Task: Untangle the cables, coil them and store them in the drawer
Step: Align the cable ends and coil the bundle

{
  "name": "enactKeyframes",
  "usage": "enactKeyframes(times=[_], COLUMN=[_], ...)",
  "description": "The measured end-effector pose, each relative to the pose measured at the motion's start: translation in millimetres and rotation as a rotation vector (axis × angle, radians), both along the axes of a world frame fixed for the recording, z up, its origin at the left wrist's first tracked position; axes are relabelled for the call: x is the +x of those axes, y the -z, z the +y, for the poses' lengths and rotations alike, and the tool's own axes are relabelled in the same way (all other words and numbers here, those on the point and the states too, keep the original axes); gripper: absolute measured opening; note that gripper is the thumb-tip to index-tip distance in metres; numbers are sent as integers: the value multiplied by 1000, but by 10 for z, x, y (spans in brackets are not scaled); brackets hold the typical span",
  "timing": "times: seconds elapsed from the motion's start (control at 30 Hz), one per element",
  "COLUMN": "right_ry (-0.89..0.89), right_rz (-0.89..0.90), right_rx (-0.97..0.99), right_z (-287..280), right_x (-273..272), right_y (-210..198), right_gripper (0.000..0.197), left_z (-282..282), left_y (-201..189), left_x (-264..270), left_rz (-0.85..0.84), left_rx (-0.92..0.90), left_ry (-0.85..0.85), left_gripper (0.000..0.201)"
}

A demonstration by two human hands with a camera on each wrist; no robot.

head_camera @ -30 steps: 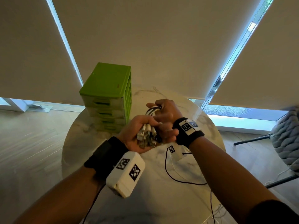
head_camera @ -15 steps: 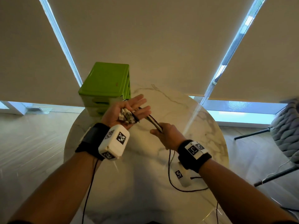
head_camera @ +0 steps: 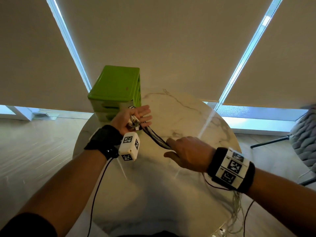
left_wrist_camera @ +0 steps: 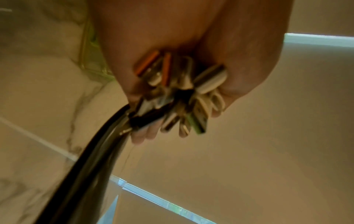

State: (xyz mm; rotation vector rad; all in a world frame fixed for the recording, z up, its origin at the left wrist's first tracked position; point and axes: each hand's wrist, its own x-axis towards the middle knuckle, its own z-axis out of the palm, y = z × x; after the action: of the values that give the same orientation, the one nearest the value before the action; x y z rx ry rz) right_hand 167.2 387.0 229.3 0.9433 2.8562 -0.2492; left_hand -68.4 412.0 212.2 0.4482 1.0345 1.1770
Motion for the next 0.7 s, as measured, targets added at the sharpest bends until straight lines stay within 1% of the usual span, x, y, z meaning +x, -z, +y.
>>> enactKeyframes(times=[0.1, 0.17, 0.2, 0.27, 0.3, 0.33, 0.4, 0.47, 0.5, 0.53, 0.57, 0.6, 0.67, 0.7], right_ry=[-138, -224, -244, -237, -238, -252, -279, -266, -255, -240, -221, -203, -186, -184], right_rz=[46, 182, 254, 317, 326, 340, 384, 430, 451, 471, 491, 513, 559, 576], right_rx=[18, -22, -50, -89, -87, -70, -28, -19, -20, -23, -33, -46, -66, -70], right_z=[65, 147, 205, 328, 379, 416, 454, 478, 493, 513, 530, 545, 575, 589], right_x=[-33, -94, -130, -204, -238, -269, -321, -363, -382, -396, -405, -410, -404, -396], right_y=[-289, -440, -498, -599, -636, -669, -716, -727, -722, -715, -709, -703, -690, -687], right_gripper=[33, 30, 28, 24, 23, 24, 33, 39, 41, 40, 37, 33, 26, 24], left_z=[-52, -90, -106, -134, -148, -173, -173, -194, -201, -221, -262, -294, -309, -309], left_y=[-55, -120, -142, -197, -223, -250, -247, -274, -272, -289, -330, -359, -353, -345], left_x=[21, 100, 151, 258, 298, 336, 367, 411, 406, 417, 428, 433, 430, 447], left_rz=[79, 149, 157, 192, 173, 121, 63, 22, 20, 24, 5, -26, -137, -212], left_rx=[-47, -40, -36, -46, -48, -46, -9, 20, 39, 76, 124, 175, 217, 224], left_ry=[160, 270, 321, 336, 339, 336, 341, 361, 345, 342, 368, 405, 497, 520], left_gripper=[53, 52, 49, 36, 31, 31, 42, 53, 54, 46, 35, 29, 32, 27])
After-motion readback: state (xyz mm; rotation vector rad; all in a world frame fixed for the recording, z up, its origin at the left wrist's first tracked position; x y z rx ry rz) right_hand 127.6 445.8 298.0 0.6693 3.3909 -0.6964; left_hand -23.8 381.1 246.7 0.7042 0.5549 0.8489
